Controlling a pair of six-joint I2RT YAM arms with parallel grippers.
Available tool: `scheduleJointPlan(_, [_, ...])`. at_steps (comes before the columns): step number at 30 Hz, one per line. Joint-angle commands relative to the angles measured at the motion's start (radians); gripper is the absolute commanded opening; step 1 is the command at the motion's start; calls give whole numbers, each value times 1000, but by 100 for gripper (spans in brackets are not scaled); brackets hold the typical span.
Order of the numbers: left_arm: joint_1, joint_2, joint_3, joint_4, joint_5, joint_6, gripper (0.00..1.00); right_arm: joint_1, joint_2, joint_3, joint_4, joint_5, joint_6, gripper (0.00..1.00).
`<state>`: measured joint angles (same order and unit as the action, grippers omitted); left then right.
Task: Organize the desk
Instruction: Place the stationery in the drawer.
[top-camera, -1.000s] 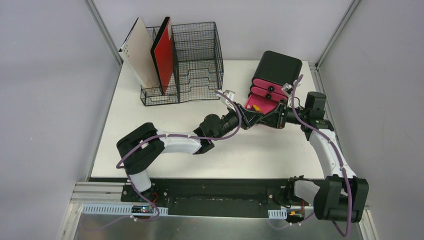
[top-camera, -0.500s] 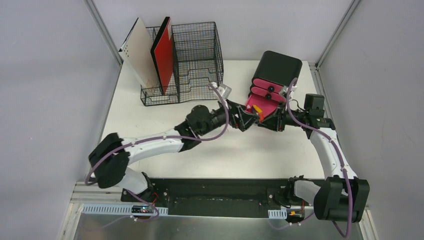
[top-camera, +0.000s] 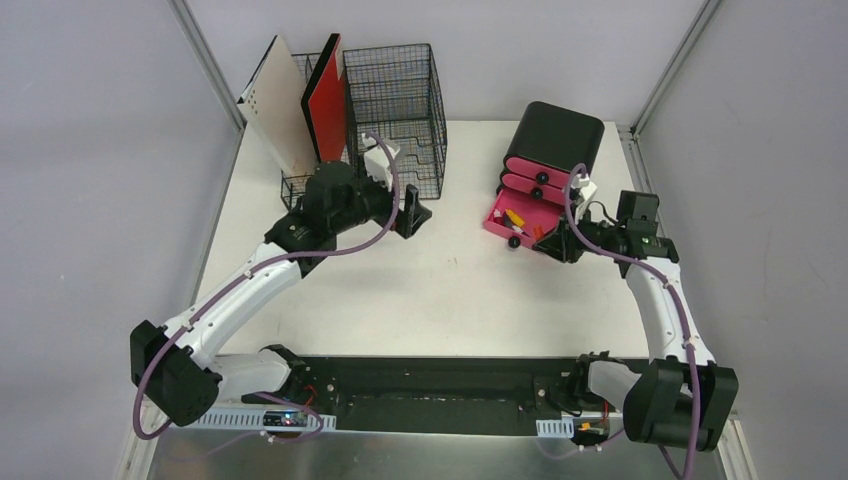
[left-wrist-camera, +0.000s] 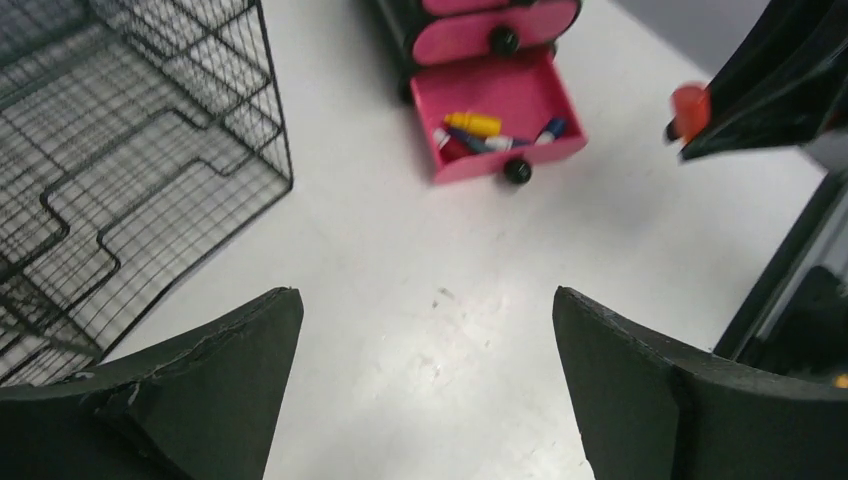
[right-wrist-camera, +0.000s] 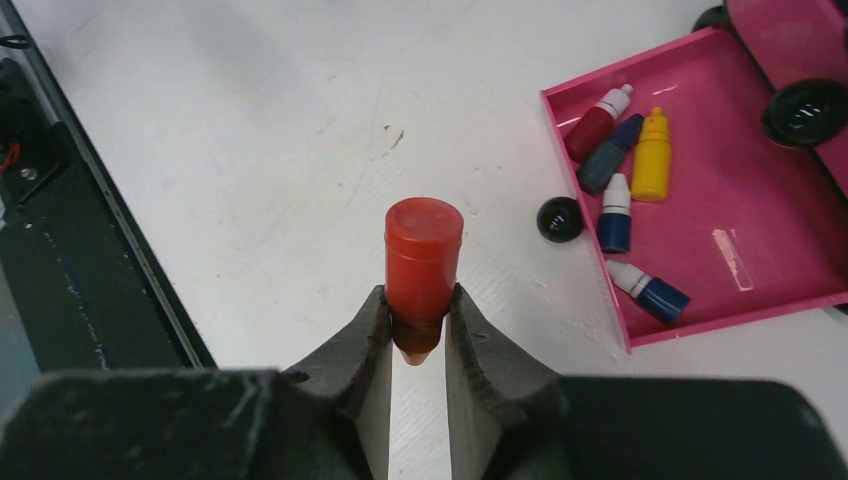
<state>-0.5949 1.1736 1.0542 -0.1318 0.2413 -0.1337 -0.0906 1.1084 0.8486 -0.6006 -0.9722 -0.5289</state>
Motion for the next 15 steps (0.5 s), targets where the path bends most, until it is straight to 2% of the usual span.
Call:
scheduleJointPlan(1, [-4,-24,-68,-160,-74,171,99,-20,-34,36,8,51,-62,0])
scheduleJointPlan(5, [4,-24,-38,-156,-6,176,99,-19,-26,35,27,135,-83,0])
scheduleJointPlan(9, [15,-43,-39,-164,-6,173,99,-3,-9,43,92,232,-59,0])
scheduleJointPlan(15, [17,-63,-40,-168,5,174,99,124,79,127,60,430,-97,0])
